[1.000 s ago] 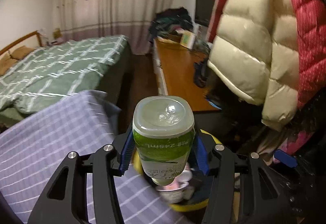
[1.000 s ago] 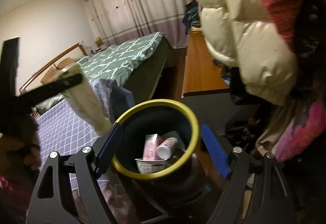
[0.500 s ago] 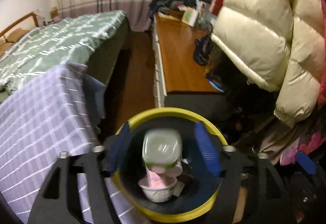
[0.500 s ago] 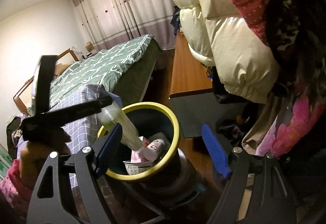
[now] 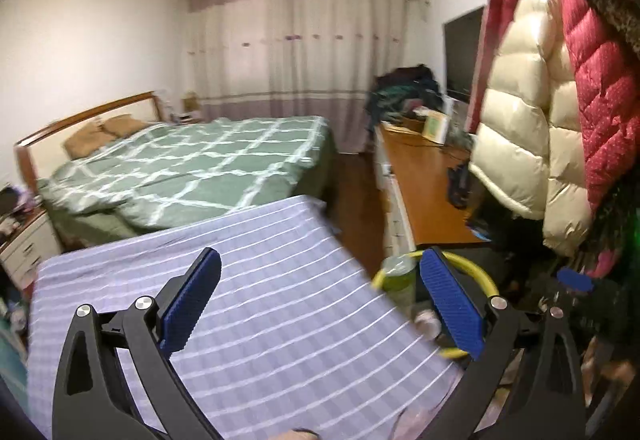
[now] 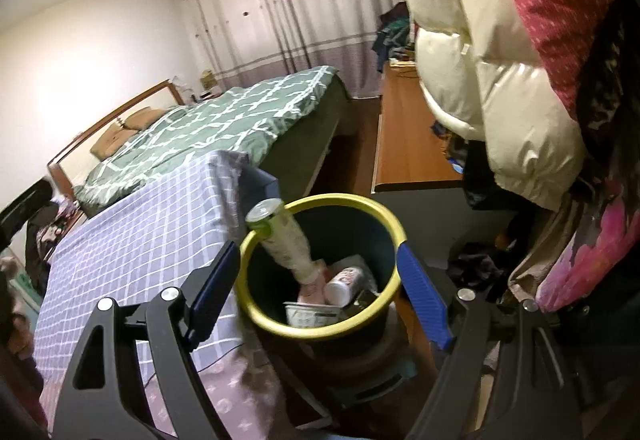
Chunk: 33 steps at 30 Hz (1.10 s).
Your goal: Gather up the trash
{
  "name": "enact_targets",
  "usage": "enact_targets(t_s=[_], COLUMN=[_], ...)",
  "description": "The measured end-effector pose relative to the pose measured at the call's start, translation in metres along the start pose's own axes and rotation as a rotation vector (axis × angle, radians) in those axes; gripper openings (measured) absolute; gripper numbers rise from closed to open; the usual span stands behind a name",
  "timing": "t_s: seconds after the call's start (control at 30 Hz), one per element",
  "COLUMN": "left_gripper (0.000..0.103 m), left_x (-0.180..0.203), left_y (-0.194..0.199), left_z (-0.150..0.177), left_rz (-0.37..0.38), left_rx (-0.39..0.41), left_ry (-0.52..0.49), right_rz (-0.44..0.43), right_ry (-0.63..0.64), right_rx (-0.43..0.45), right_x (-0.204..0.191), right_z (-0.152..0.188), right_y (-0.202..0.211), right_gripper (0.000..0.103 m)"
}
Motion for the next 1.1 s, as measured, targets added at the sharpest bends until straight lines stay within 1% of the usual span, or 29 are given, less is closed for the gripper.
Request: enact_targets(t_s=[0.13, 0.3, 0.43, 0.5, 0.63, 0.77, 0.87, 0.93, 1.0, 1.1], left_gripper=[0.098, 0.098, 0.098, 0.098, 0.098, 0.098, 0.098, 0.098, 0.098, 0.098], left_x=[-0.048, -0.096, -0.124, -0.133, -0.136, -0.126, -0.12, -0.124, -0.127, -0.134], left_y=[0.05, 0.103, 0.144, 0.164, 0.195, 0.216, 0.231, 0.245, 0.253, 0.263], left_z=[0.032, 0.069, 0.091, 0.099, 0.109, 0.114, 0.113, 0.117, 0.12, 0.127], left_rz=[-0.087, -0.216, -0.28, -0.304, -0.32, -0.331, -0.348, -0.37, -0.377, -0.407], left_rx=[-0.01, -0.026, -0.02, -0.012, 0.007, 0.024, 0.043, 0.058, 0.06, 0.054], left_ry=[0.062, 0.106, 0.168, 0.197, 0.22, 0.21, 0.215, 0.238, 0.262, 0.273], right_rz=[-0.031, -0.068, -0.084, -0.068, -0.055, -0.056, -0.054, -0.051, -0.057, -0.033], right_ry=[0.035, 0.076, 0.105, 0.12, 0.134, 0.151, 0.165, 0.166, 0.166, 0.19], right_rx=[0.003, 0.027, 0.058, 0.098, 0.144, 0.156, 0.158, 0.165, 0.167, 0.175], right_x=[-0.021, -0.047, -0.06, -0.061, -0.06, -0.058, -0.059, -0.059, -0.061, -0.064], right_z=[0.004, 0.006, 0.005, 0.003, 0.004, 0.009, 0.011, 0.01, 0.009, 0.01], right_y=[0.015, 0.037, 0.056, 0.072, 0.098, 0.116, 0.122, 0.125, 0.126, 0.127], right_gripper=[0.076, 0.078, 0.08, 0.084, 0.088, 0.092, 0.093, 0.094, 0.095, 0.096])
Point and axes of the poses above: each gripper's, at about its wrist camera, not at the fingertips, and y roughly against the way its jaws point, x to its right, z to its underside, the point moved 8 cm from there along -y, roughly the way its jaws point, and after that the axes turned 2 degrees about -y, right-handed, at the moved point
